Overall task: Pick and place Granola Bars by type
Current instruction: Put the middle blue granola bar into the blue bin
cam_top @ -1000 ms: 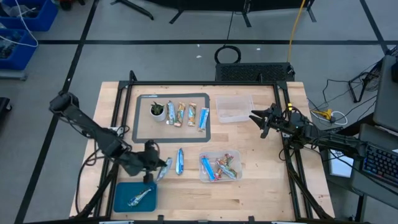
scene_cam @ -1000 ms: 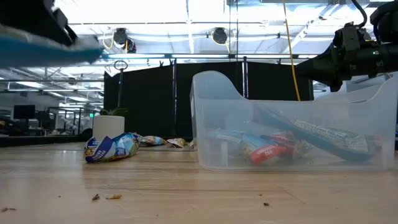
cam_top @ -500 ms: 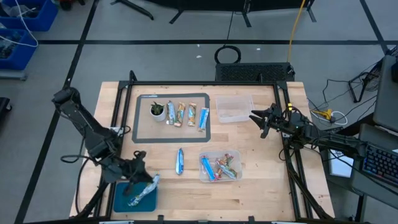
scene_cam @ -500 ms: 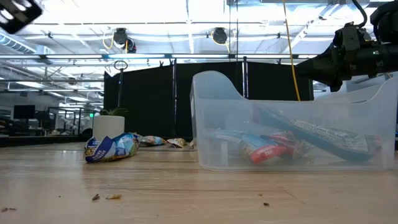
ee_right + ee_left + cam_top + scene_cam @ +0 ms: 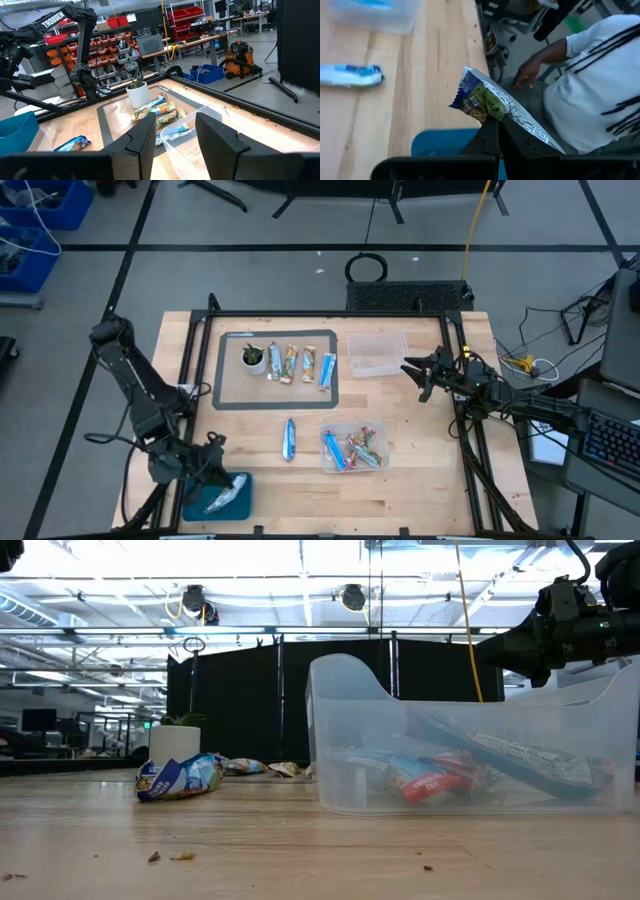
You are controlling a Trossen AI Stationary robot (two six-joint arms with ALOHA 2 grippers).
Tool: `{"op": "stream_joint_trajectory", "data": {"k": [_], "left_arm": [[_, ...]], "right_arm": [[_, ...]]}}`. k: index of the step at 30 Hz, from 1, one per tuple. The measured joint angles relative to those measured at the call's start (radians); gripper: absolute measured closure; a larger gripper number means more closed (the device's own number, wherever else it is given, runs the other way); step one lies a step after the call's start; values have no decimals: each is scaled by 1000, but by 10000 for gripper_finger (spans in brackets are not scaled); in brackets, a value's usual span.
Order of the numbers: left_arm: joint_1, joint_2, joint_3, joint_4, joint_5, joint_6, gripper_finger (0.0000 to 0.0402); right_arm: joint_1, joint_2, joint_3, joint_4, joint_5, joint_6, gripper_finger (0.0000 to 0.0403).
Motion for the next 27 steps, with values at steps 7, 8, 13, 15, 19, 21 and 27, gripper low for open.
{"op": "stream_joint_trajectory", "data": {"k": [7, 8, 13, 15, 19, 21, 27], "left_arm": [[-68, 19, 0, -218, -19, -199, 397], [-76, 24, 0, -238, -15, -231, 397], [-95, 35, 0, -253, -18, -314, 397], [-95, 35, 0, -251, -18, -332, 397], [-95, 46, 0, -251, -1, -403, 397], [-95, 61, 0, -253, 26, -459, 397], [-95, 108, 0, -251, 97, -618, 397]], "right_arm": [[0, 0, 0, 0, 0, 0, 273], [0, 0, 0, 0, 0, 0, 273], [0, 0, 0, 0, 0, 0, 273], [0, 0, 0, 0, 0, 0, 273], [0, 0, 0, 0, 0, 0, 273], [0, 0, 0, 0, 0, 0, 273], [0, 0, 0, 0, 0, 0, 273]]}}
